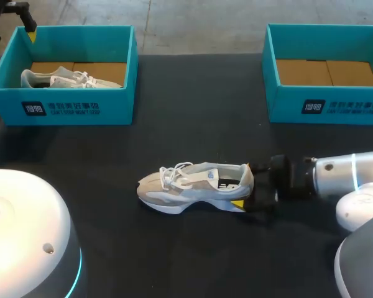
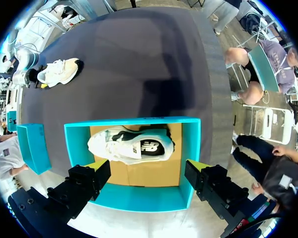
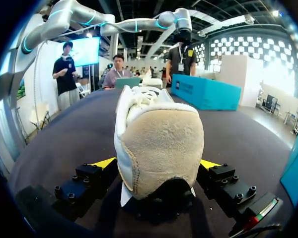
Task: Take the shoe out of the shoebox, open the shoe tongue, remove and reinsert the insole, then place the shoe into the shoebox
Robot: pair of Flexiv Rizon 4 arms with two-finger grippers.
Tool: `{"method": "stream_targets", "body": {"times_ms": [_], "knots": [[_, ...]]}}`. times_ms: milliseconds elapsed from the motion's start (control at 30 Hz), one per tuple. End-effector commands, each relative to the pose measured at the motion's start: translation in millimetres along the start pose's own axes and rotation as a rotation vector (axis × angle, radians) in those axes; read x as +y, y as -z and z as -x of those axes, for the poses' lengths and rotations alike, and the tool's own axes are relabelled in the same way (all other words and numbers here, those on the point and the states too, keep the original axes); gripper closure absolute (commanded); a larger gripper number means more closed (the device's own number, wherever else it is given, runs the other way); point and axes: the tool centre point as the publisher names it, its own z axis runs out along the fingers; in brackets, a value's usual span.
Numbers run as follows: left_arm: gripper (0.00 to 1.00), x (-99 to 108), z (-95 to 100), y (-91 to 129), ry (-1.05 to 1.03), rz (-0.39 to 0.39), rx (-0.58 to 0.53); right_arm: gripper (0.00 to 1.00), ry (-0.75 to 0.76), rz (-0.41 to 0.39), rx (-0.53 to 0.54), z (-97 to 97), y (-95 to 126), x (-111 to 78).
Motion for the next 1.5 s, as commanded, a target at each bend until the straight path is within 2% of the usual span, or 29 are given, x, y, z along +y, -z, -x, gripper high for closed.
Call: {"method": "stream_targets", "body": {"times_ms": [33,267,1000,1033,1067,1133,1167,1200,1500], "knots": [[0.0,-1.2,0.1,0.3,0.0,0.002,0.002,0.0,-0.008,-0.004,0.006,0.5,-7.8,-1.1],[0.0,-1.2,0.1,0.3,0.0,0.002,0.002,0.0,-0.025,0.0,0.016,1.1,-11.2,-7.4],[0.0,-1.2,0.1,0.3,0.0,0.002,0.002,0.0,-0.033,0.023,0.036,4.5,-17.0,-11.1],[0.0,-1.2,0.1,0.3,0.0,0.002,0.002,0.05,-0.032,0.024,0.037,4.5,-17.1,-11.1],[0.0,-1.2,0.1,0.3,0.0,0.002,0.002,0.38,-0.032,0.025,0.037,4.4,-17.4,-11.0],[0.0,-1.2,0.1,0.3,0.0,0.002,0.002,0.69,-0.03,0.028,0.037,4.3,-17.9,-10.8],[0.0,-1.2,0.1,0.3,0.0,0.002,0.002,0.9,-0.03,0.03,0.036,4.0,-18.2,-10.6],[0.0,-1.2,0.1,0.3,0.0,0.002,0.002,1.0,-0.03,0.031,0.035,3.7,-18.6,-10.3],[0.0,-1.2,0.1,0.3,0.0,0.002,0.002,1.0,-0.023,0.039,0.037,0.9,-19.1,-8.8]]}}
